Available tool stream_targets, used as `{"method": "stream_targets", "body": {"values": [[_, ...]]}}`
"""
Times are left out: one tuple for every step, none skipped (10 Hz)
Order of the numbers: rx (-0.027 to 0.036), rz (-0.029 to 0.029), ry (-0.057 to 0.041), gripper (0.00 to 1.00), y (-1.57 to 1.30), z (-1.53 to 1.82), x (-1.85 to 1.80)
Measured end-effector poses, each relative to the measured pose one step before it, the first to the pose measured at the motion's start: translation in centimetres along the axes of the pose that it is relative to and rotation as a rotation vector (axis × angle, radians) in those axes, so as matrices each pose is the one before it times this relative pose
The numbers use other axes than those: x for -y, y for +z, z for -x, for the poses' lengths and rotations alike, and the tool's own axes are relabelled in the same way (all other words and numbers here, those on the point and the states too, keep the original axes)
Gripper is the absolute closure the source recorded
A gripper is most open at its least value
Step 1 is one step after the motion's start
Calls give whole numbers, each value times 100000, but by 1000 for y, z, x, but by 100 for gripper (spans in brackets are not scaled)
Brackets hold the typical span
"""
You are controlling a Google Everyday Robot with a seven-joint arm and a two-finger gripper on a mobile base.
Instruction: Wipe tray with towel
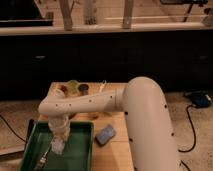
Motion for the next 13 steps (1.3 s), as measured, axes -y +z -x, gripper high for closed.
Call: {"method": "stream_targets", "body": {"values": [[497,973,-2607,98,496,1128,113],[442,982,-2446,98,556,1366,5],[430,594,-2142,98,577,1368,42],[521,788,-2395,98,755,1885,-130],[17,-172,-688,98,331,968,-355],[-140,239,391,98,236,794,-1170],[-231,-826,1491,98,7,268,-1530],[-232,-276,1595,98,-51,-100,-1343],[-276,-598,2653,98,-96,-256,-1696],[-232,-472,2822,98,-86,-430,-1402],[-528,-533,3562,98,-214,-835,-1173],[-746,-690,2408,98,-412,-1040,-373],[-1032,-576,1394,98,-621,-1161,83]]}}
